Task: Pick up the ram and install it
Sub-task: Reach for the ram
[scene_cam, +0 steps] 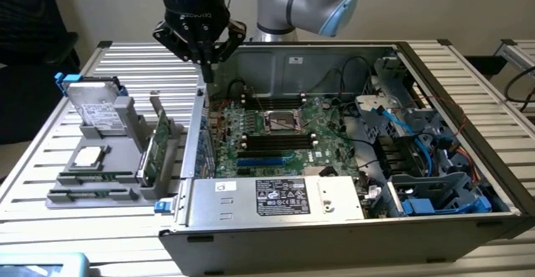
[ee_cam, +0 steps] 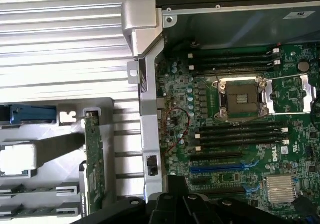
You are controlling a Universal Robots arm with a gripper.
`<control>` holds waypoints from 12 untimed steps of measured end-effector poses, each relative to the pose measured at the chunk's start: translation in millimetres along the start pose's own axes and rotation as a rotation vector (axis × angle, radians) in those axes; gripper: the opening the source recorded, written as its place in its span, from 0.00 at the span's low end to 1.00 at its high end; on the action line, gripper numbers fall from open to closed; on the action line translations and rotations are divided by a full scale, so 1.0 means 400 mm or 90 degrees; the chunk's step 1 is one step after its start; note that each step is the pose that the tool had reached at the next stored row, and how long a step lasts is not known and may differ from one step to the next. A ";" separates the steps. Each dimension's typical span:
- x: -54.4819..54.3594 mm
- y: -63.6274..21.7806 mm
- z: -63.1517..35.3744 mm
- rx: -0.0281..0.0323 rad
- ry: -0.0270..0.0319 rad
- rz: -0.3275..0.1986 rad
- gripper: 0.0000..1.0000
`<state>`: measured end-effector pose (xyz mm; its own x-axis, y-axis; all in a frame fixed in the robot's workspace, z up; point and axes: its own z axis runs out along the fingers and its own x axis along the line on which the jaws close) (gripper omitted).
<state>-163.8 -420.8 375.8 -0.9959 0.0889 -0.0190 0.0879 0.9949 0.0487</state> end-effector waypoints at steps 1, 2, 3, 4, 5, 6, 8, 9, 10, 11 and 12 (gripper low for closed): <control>0.006 -0.003 0.001 0.0000 0.0000 0.000 0.11; 0.012 -0.005 0.002 -0.0001 -0.0001 0.000 0.11; 0.018 -0.008 0.002 -0.0002 0.0000 0.000 0.11; 0.024 -0.010 0.002 -0.0004 0.0001 0.000 0.11; 0.030 -0.013 0.002 -0.0006 0.0002 0.000 0.11; 0.037 -0.015 0.003 -0.0010 0.0005 0.000 0.11; 0.051 -0.021 0.002 -0.0020 0.0012 0.000 0.11; 0.059 -0.025 0.002 -0.0025 0.0016 0.000 0.11; 0.067 -0.029 0.002 -0.0026 0.0017 0.000 0.11; 0.076 -0.034 0.003 -0.0026 0.0018 0.000 0.11; 0.085 -0.038 0.003 -0.0026 0.0018 0.000 0.11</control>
<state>-199.0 -433.0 373.0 -0.9959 0.0890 -0.0162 0.0881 0.9947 0.0529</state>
